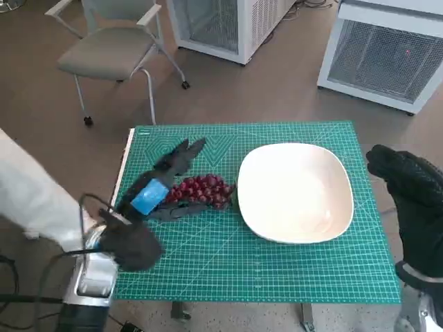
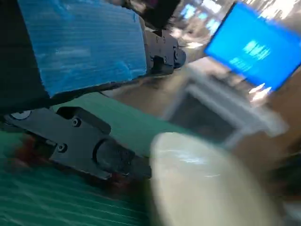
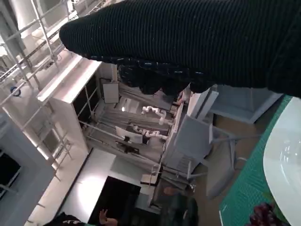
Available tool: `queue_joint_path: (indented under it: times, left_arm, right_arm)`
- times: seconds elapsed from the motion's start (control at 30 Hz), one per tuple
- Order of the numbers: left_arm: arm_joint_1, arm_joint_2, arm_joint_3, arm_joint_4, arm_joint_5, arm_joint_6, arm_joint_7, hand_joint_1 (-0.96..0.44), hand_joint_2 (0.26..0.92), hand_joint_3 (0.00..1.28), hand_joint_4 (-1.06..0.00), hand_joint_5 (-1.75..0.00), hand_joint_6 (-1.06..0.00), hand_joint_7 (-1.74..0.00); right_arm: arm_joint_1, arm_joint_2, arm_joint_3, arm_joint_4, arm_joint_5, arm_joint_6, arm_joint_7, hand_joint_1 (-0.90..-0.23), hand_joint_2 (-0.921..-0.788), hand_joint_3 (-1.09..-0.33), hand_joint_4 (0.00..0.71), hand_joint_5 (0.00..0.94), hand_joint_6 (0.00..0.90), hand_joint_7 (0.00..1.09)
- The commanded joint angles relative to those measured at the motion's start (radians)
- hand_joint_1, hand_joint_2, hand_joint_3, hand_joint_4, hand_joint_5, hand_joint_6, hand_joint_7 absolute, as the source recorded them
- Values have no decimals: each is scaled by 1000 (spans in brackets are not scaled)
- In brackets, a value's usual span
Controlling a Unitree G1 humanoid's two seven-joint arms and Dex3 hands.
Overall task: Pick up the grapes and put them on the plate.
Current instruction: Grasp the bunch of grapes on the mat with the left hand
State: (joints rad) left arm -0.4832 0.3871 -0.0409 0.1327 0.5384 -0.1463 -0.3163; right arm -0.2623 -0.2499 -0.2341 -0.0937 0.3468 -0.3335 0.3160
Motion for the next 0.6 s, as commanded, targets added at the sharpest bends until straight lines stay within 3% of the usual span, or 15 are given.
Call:
queue_joint_path:
  times: [0.03, 0.6]
  left_arm:
    - [-56, 7, -76, -76, 117, 124, -1, -155, 759, 0, 1, 1, -106, -7]
    - [-131, -1, -234, -81, 247, 365, -79, -215, 714, 1, 1, 1, -149, -16]
  right_arm:
    - [4, -3, 4, 22, -12, 6, 7, -618, -921, -689, 359, 10, -1, 678]
    - [3, -11, 3, 19, -12, 5, 7, -617, -921, -693, 356, 8, -1, 671]
